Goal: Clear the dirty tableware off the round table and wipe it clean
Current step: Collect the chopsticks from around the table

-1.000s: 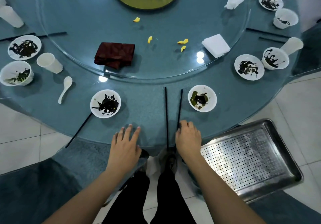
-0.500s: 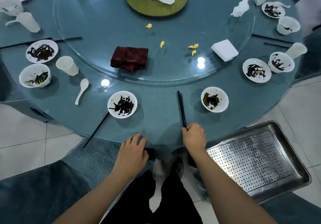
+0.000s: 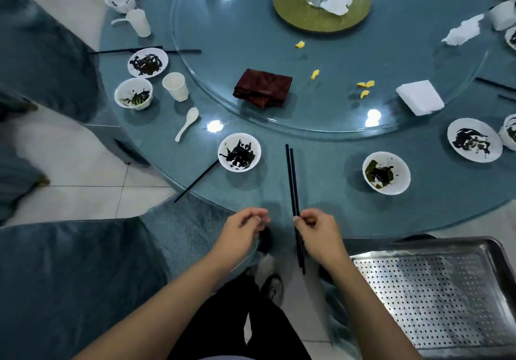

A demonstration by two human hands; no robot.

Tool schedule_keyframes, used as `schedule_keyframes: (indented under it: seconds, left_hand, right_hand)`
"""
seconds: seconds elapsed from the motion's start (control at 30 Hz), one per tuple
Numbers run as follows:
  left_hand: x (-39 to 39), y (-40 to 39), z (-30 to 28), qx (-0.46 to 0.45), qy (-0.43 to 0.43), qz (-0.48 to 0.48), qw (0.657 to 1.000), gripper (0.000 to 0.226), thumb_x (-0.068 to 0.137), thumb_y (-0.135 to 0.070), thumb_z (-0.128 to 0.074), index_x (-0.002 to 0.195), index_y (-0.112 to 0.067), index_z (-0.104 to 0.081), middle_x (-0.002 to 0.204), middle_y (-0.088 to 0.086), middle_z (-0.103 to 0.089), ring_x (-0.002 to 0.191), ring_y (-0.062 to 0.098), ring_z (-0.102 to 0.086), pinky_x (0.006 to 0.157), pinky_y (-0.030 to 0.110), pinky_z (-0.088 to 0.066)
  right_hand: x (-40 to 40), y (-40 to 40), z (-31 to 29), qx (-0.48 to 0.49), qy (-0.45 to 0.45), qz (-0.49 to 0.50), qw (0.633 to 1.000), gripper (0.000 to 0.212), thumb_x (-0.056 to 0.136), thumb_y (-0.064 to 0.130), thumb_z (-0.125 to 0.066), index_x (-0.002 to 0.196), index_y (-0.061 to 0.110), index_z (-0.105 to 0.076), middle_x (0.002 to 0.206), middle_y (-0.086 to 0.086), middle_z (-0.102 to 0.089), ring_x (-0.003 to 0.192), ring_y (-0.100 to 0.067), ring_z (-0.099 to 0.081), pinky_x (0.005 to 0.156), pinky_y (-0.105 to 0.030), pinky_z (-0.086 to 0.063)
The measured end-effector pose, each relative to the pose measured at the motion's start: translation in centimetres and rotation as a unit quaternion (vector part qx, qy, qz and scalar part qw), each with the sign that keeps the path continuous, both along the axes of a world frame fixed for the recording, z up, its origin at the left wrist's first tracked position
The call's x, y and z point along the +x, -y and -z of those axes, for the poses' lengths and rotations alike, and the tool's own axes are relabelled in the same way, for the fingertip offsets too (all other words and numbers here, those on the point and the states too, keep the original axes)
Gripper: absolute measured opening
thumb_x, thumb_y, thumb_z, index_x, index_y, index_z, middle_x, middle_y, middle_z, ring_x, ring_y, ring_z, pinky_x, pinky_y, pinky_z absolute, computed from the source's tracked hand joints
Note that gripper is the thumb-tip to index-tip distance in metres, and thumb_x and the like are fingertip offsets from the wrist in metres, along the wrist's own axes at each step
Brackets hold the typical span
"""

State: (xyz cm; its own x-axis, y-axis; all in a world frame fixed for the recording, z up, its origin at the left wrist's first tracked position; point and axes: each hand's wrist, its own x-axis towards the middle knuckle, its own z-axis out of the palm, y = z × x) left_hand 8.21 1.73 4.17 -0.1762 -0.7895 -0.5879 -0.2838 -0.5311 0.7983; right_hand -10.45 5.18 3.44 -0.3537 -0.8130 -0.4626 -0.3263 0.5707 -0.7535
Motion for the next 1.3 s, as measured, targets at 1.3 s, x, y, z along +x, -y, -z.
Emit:
schedule_keyframes:
  seconds: [1.3]
  left_hand:
    - [27.6,7.7,-0.2,0.269,-0.250,-0.195,0.909,0.039,0.103,-0.024,-0.040,0.127,-0.007,-0.066,0.125,0.012,-0.071,0.101,0.024,-0.068,0.084,0.038,-0.062]
  right_hand:
    - [25.9,17.7,3.9,0.153,-0.270,0.001,0.950,0.035,0.093,0.037,-0.059,0.112,0.007,-0.060,0.118,-0.014,-0.067,0.110,-0.035,-0.063,0.091,-0.041,-0.047]
